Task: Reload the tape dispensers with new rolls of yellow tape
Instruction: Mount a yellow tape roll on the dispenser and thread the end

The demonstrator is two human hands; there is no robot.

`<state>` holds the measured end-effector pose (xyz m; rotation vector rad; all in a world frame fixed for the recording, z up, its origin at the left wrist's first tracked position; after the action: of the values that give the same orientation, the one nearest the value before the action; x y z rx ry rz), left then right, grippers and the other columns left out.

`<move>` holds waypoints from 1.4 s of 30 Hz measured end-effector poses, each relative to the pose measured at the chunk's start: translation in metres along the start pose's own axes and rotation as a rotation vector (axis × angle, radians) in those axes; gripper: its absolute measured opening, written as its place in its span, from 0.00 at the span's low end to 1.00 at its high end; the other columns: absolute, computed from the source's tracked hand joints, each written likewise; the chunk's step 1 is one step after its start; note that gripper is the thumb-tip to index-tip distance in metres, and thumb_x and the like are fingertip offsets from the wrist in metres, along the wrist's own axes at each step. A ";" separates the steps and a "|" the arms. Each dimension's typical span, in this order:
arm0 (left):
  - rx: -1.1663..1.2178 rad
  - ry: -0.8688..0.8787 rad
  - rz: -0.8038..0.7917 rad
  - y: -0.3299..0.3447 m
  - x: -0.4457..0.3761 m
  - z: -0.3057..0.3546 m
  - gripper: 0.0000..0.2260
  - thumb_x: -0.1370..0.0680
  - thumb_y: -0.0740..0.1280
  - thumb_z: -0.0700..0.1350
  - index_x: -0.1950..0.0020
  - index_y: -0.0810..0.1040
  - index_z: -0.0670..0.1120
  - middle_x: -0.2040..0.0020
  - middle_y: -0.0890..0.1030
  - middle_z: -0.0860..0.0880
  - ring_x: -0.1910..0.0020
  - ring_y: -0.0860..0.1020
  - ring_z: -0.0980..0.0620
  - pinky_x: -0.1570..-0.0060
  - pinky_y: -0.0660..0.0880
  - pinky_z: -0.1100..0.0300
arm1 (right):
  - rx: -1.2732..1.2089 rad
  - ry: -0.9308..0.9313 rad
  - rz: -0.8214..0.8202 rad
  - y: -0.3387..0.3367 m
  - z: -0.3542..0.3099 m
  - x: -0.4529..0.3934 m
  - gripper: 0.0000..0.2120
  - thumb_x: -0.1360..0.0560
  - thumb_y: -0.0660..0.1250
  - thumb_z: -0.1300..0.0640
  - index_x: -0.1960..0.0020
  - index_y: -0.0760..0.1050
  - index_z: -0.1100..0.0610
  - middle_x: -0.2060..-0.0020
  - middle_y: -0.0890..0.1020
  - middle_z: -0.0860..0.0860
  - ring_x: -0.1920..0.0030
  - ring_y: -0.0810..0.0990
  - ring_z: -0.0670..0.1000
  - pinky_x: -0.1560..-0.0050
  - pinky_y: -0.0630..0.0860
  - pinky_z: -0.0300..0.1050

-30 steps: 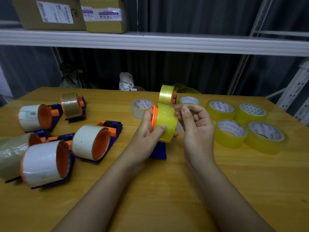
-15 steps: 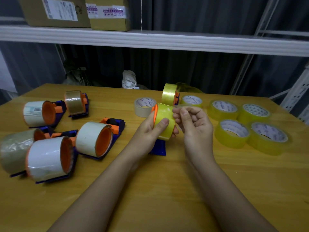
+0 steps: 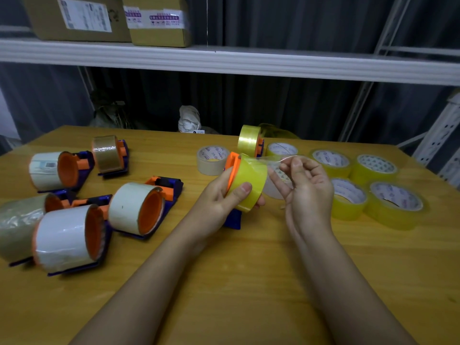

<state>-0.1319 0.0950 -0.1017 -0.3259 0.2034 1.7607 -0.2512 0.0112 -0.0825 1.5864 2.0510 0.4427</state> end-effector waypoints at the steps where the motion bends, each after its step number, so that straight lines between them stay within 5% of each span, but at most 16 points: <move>1: -0.003 -0.003 -0.006 -0.001 0.000 0.000 0.17 0.22 0.62 0.47 0.35 0.71 0.45 0.54 0.84 0.42 0.52 0.82 0.46 0.50 0.78 0.57 | 0.009 0.000 0.013 -0.001 0.000 -0.001 0.05 0.20 0.59 0.65 0.52 0.73 0.63 0.64 0.80 0.49 0.62 0.80 0.42 0.54 0.82 0.45; 5: -0.039 0.010 -0.038 -0.005 0.002 0.002 0.13 0.22 0.61 0.44 0.41 0.75 0.39 0.60 0.83 0.41 0.59 0.82 0.46 0.56 0.77 0.57 | -0.006 -0.006 0.059 -0.008 -0.004 -0.010 0.04 0.19 0.59 0.64 0.48 0.73 0.63 0.63 0.79 0.50 0.62 0.79 0.42 0.55 0.82 0.44; 9: -0.031 0.001 0.097 -0.009 0.002 0.003 0.11 0.25 0.63 0.43 0.49 0.77 0.36 0.70 0.80 0.42 0.71 0.79 0.47 0.68 0.75 0.58 | 0.052 0.030 -0.047 -0.015 -0.009 -0.012 0.06 0.21 0.62 0.65 0.55 0.75 0.61 0.62 0.80 0.52 0.61 0.79 0.45 0.57 0.80 0.42; 12: -0.045 0.005 0.195 -0.019 0.002 0.004 0.10 0.27 0.63 0.42 0.53 0.78 0.35 0.76 0.77 0.43 0.79 0.75 0.48 0.76 0.72 0.61 | -0.007 0.155 -0.094 -0.021 -0.011 -0.017 0.06 0.24 0.66 0.67 0.50 0.76 0.60 0.61 0.81 0.53 0.59 0.82 0.47 0.57 0.81 0.44; 15: -0.090 0.015 0.252 -0.025 0.002 0.006 0.07 0.25 0.65 0.38 0.56 0.77 0.34 0.77 0.76 0.45 0.79 0.73 0.49 0.77 0.71 0.63 | 0.037 0.248 -0.095 -0.027 -0.012 -0.024 0.17 0.29 0.71 0.66 0.42 0.75 0.57 0.57 0.84 0.51 0.56 0.84 0.47 0.58 0.81 0.42; 18: -0.097 0.009 0.384 -0.033 0.002 0.011 0.08 0.23 0.62 0.35 0.60 0.77 0.41 0.77 0.76 0.49 0.78 0.74 0.54 0.77 0.70 0.66 | -0.075 0.302 0.000 -0.041 -0.016 -0.034 0.14 0.27 0.70 0.63 0.43 0.75 0.59 0.58 0.82 0.50 0.61 0.82 0.45 0.64 0.78 0.36; 21: -0.090 0.033 0.384 -0.038 0.001 0.013 0.07 0.24 0.63 0.40 0.60 0.76 0.39 0.78 0.76 0.46 0.79 0.73 0.50 0.76 0.71 0.63 | 0.378 0.094 0.165 -0.055 -0.015 -0.042 0.12 0.29 0.75 0.56 0.50 0.75 0.52 0.63 0.74 0.46 0.61 0.75 0.46 0.64 0.74 0.40; 24: -0.133 0.013 0.326 -0.036 -0.001 0.007 0.11 0.27 0.62 0.43 0.58 0.76 0.36 0.77 0.76 0.44 0.80 0.74 0.47 0.76 0.71 0.61 | 0.720 -0.029 0.066 -0.048 -0.005 -0.036 0.14 0.34 0.78 0.52 0.62 0.72 0.51 0.69 0.70 0.47 0.67 0.70 0.45 0.64 0.71 0.38; 27: -0.140 0.015 0.302 -0.034 -0.002 0.004 0.12 0.26 0.62 0.43 0.59 0.75 0.33 0.77 0.76 0.44 0.79 0.74 0.46 0.75 0.72 0.60 | 0.881 -0.041 -0.044 -0.040 0.000 -0.031 0.12 0.35 0.79 0.52 0.65 0.76 0.54 0.70 0.77 0.49 0.70 0.75 0.44 0.68 0.72 0.32; 33: -0.152 0.000 0.312 -0.031 -0.002 0.002 0.10 0.21 0.60 0.36 0.59 0.75 0.33 0.77 0.76 0.44 0.79 0.74 0.47 0.75 0.72 0.61 | 0.876 -0.049 -0.121 -0.040 0.008 -0.030 0.02 0.28 0.74 0.60 0.60 0.82 0.56 0.66 0.84 0.50 0.65 0.82 0.43 0.64 0.76 0.29; 39: -0.149 -0.012 0.308 -0.032 -0.002 0.003 0.11 0.21 0.59 0.36 0.55 0.74 0.29 0.77 0.76 0.44 0.79 0.74 0.48 0.75 0.73 0.61 | 1.066 -0.019 -0.278 -0.045 0.011 -0.032 0.13 0.22 0.62 0.69 0.43 0.81 0.61 0.50 0.84 0.51 0.51 0.80 0.41 0.57 0.71 0.21; 42: -0.136 -0.022 0.308 -0.031 -0.002 0.005 0.10 0.21 0.59 0.36 0.55 0.75 0.29 0.77 0.76 0.45 0.79 0.74 0.48 0.75 0.72 0.61 | 1.186 -0.025 -0.351 -0.047 0.007 -0.031 0.17 0.23 0.61 0.66 0.39 0.80 0.56 0.44 0.81 0.46 0.48 0.76 0.40 0.48 0.70 0.28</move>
<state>-0.1019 0.1012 -0.0955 -0.3891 0.1218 2.0874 -0.2786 -0.0313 -0.1081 1.6387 2.6487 -1.1129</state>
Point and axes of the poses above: each hand's wrist, its own x-axis away from the middle knuckle, its own y-axis out of the palm, z = x × y, the point moved 1 cm from there along -x, towards the middle knuckle
